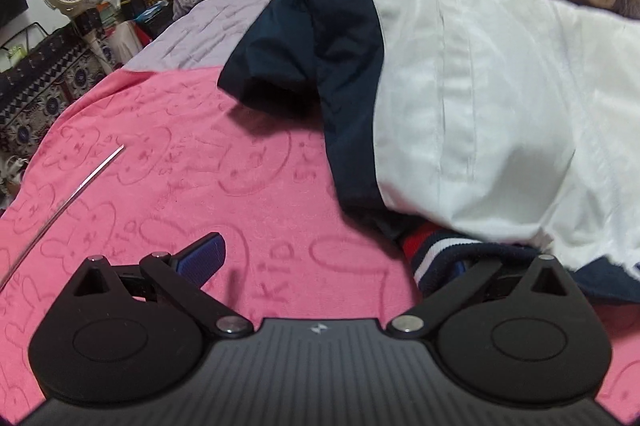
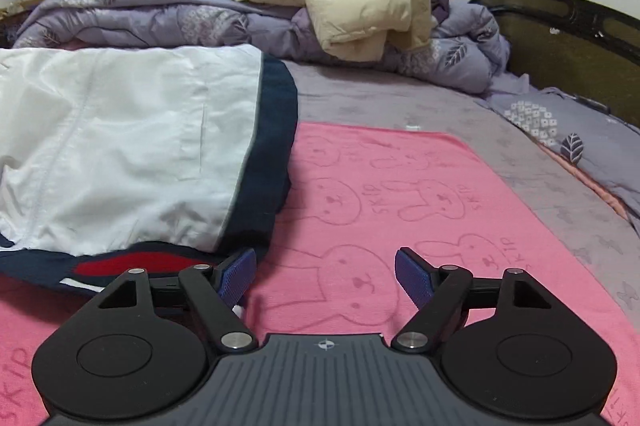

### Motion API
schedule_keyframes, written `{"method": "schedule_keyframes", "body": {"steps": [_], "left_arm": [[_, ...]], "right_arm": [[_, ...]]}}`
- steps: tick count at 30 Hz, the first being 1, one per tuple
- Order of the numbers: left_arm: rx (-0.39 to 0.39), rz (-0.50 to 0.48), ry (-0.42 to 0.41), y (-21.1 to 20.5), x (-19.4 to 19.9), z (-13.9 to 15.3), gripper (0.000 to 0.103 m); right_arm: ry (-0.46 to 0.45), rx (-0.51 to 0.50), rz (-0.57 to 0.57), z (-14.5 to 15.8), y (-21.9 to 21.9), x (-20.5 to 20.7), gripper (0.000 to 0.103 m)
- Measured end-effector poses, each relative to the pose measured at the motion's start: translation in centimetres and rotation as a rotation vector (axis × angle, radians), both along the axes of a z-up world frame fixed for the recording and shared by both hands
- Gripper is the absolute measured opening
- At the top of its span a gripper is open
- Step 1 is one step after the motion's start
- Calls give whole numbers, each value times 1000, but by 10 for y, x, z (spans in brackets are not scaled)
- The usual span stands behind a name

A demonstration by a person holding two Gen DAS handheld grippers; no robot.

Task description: Fold clothes

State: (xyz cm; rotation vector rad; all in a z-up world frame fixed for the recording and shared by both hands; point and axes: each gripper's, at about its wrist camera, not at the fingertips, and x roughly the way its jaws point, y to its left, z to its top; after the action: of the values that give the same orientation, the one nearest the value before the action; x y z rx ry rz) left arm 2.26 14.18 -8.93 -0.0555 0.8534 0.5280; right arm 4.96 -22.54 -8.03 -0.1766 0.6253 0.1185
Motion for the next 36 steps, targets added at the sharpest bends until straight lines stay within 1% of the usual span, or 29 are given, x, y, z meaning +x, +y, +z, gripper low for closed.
{"method": "schedule_keyframes", "body": {"steps": [1,2,3,5,8,9,12,14,15,16,17,18,19,20,21,22,24,26,28,30,32,36], "left_arm": [[-6,3,-14,-2,-2,-4,103],[-12,5,-27,-4,-3,-7,103],[-21,9,-32,-3,-3,-8,103],[-42,17,-33,3,-1,-6,103],[-115,62,-33,16,2,-4,103],[-111,73,-35,17,1,-3,103],[-49,65,-41,13,-3,0,103],[-2,44,-42,8,-5,2,103],[16,37,-46,6,-6,3,103],[36,33,-41,5,-4,2,103],[57,30,-33,3,-1,1,103],[79,26,-24,1,1,-1,103],[85,28,-18,1,3,-2,103],[84,31,-13,1,4,-2,103],[82,34,-15,1,2,1,103],[85,33,-19,2,-2,6,103],[109,16,-32,4,-15,17,103],[126,-13,-62,9,-37,30,103],[107,-37,-90,14,-65,45,103],[85,-54,-113,18,-94,58,103],[71,-61,-127,18,-123,71,103],[97,-71,-167,9,-182,95,103]], "right_arm": [[34,45,51,0,-2,-2,77],[48,82,103,2,-3,-8,76],[46,84,152,3,-2,-17,78],[31,15,261,0,9,-34,83],[-26,-152,346,-13,30,-48,83],[-48,-152,287,-14,30,-41,82],[-109,-150,111,-17,30,-19,80],[-97,-83,19,-15,19,-4,79],[-95,-49,4,-12,15,0,79],[-94,-37,5,-11,13,2,79],[-84,-52,10,-13,14,4,79],[-60,-79,21,-17,17,10,69],[-18,-93,40,-23,20,16,57],[19,-78,72,-25,21,18,35],[30,-57,91,-21,22,18,22],[24,-65,103,-15,24,14,19],[-35,-113,139,2,28,-4,19],[-79,-128,179,18,27,-25,19],[-91,-117,208,31,20,-44,21],[-103,-111,232,42,16,-65,28],[-114,-105,245,50,17,-90,29],[-156,-101,258,73,8,-148,29]]}}
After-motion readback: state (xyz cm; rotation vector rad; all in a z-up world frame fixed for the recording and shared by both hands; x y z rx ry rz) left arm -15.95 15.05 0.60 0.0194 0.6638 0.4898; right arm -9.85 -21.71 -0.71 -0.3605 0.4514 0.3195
